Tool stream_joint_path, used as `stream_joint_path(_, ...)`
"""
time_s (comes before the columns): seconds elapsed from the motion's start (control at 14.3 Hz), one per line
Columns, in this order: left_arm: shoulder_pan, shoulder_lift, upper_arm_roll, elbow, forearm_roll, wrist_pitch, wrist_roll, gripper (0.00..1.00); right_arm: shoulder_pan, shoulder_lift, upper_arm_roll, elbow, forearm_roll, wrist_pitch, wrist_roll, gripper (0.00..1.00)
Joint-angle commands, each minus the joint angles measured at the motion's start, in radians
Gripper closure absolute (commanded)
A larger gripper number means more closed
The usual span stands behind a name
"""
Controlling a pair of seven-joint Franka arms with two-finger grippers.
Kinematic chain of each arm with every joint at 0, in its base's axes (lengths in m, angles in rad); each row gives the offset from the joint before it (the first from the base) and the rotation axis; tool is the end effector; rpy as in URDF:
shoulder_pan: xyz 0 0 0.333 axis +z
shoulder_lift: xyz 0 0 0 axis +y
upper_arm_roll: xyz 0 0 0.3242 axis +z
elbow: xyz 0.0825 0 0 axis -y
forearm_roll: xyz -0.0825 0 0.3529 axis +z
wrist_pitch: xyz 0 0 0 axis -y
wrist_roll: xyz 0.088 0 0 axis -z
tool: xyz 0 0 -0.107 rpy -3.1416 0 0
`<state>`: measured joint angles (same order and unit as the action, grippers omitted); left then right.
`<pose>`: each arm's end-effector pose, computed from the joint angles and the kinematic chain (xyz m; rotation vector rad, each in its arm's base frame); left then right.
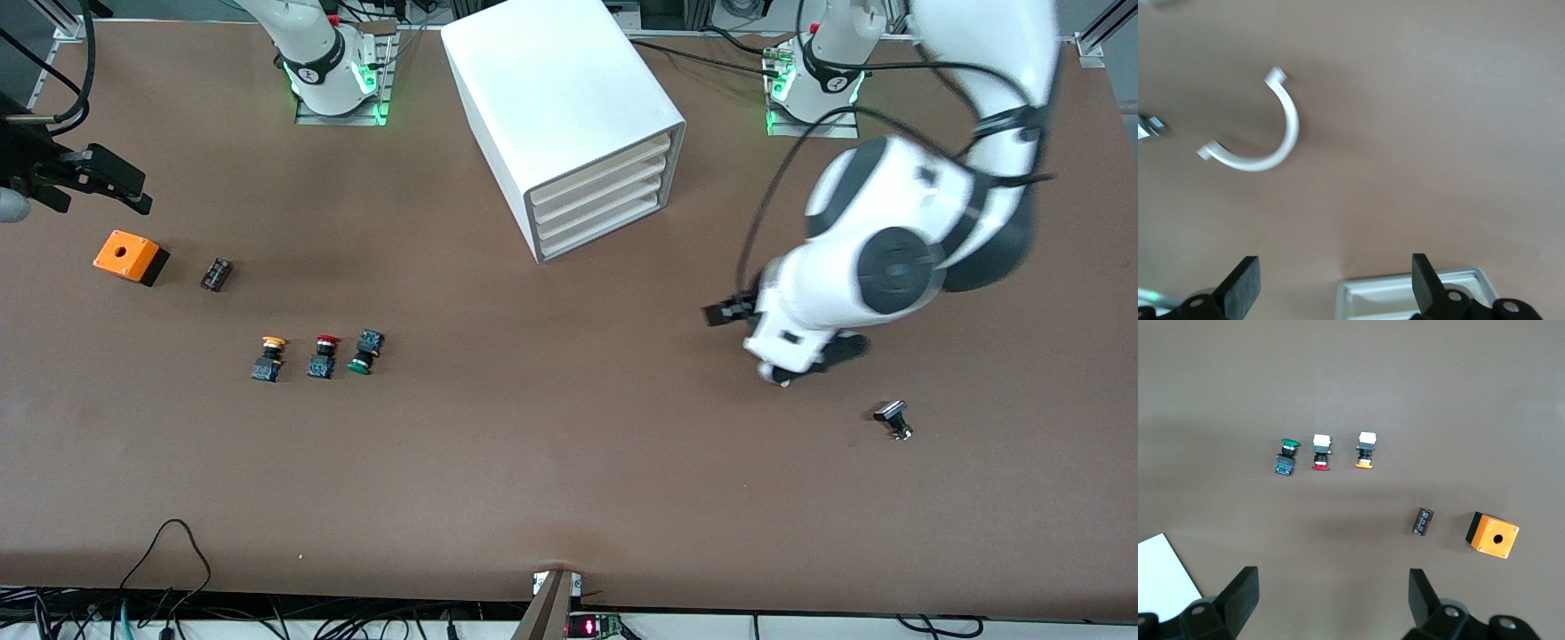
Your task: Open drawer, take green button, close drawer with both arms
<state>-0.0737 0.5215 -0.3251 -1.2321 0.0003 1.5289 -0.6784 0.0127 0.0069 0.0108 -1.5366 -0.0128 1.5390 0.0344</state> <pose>0.6206 -0.2070 0.4792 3.0429 0.4663 -0.3926 0.5227 0.0109 0.6413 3.1287 -0.0176 -0.0065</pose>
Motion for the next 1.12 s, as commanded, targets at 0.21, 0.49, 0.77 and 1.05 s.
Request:
stream_joint_path(0.21, 0.086, -0.263, 0.190, -0.183, 0.017, 0.051, 0.592, 0.00, 0.000, 0.004, 0.002, 0.010, 0.008, 0.006, 0.004, 0.01)
stream_joint_path(0.49, 0.089, -0.449, 0.273, -0.407, 0.012, 0.244, 0.657, 0.00, -0.002, 0.004, 0.002, 0.010, 0.008, 0.010, 0.004, 0.01)
stream_joint_path(0.77, 0.100, -0.474, 0.273, -0.412, 0.021, 0.180, 0.655, 0.00, 0.000, 0.004, 0.002, 0.010, 0.008, 0.012, 0.002, 0.01)
stream_joint_path(1.05, 0.103, -0.474, 0.271, -0.403, 0.021, 0.181, 0.665, 0.00, -0.002, 0.004, 0.002, 0.010, 0.008, 0.012, 0.002, 0.01)
